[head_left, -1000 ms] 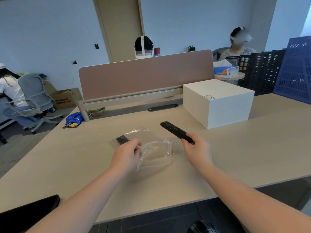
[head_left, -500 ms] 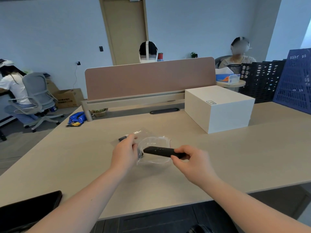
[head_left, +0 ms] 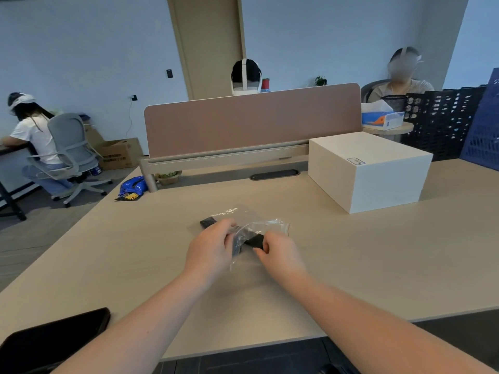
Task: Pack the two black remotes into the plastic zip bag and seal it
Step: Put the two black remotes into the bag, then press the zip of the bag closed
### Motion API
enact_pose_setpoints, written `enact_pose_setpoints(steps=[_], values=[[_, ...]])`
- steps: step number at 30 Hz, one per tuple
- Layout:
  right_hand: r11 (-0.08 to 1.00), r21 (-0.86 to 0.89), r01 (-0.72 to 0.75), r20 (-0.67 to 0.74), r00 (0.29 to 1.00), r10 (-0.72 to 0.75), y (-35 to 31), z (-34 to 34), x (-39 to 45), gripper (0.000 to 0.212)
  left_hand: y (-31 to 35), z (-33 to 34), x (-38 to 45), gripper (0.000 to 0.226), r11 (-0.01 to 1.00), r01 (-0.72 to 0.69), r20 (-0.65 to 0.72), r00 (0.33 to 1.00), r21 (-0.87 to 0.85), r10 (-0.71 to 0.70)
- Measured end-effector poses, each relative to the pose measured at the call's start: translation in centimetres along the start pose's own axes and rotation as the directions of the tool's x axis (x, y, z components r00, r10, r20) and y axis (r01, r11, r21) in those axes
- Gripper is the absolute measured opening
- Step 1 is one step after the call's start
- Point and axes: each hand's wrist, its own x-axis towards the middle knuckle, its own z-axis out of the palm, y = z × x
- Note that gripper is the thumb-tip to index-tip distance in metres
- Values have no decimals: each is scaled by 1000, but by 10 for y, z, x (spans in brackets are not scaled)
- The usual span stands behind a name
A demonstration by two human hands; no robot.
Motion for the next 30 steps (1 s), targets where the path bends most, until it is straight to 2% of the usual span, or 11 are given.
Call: enact_pose_setpoints(steps=[2,5,10,15,21,26,28,30], values=[[997,-71,8,62,998,-3,-2,6,8,42,-4,0,0,17,1000,-20,7,1000,17,20],[992,-123,27,120,993,-12,-2,16,17,16,-7,1,-1,17,996,-58,27,998,62,56],[985,-170,0,145,989,25,1,36,33,23,-11,2,-5,20,995,-70,36,997,77,68],[982,-183,50,144,989,-24,3,51,41,27,-18,3,-3,20,996,-50,31,998,77,47],[967,-234,98,212,976,-47,1,51,40,42,-25,6,-4,20,995,-76,20,997,67,75],[979,-189,79,245,969,-31,2,38,35,38,-30,9,-7,20,991,-126,36,992,45,124],[987,-153,44,236,972,-6,7,26,31,40,-34,11,-11,25,985,-167,53,985,30,165],[989,-143,40,202,979,-10,13,12,28,42,-37,12,-16,40,984,-178,125,977,9,175]])
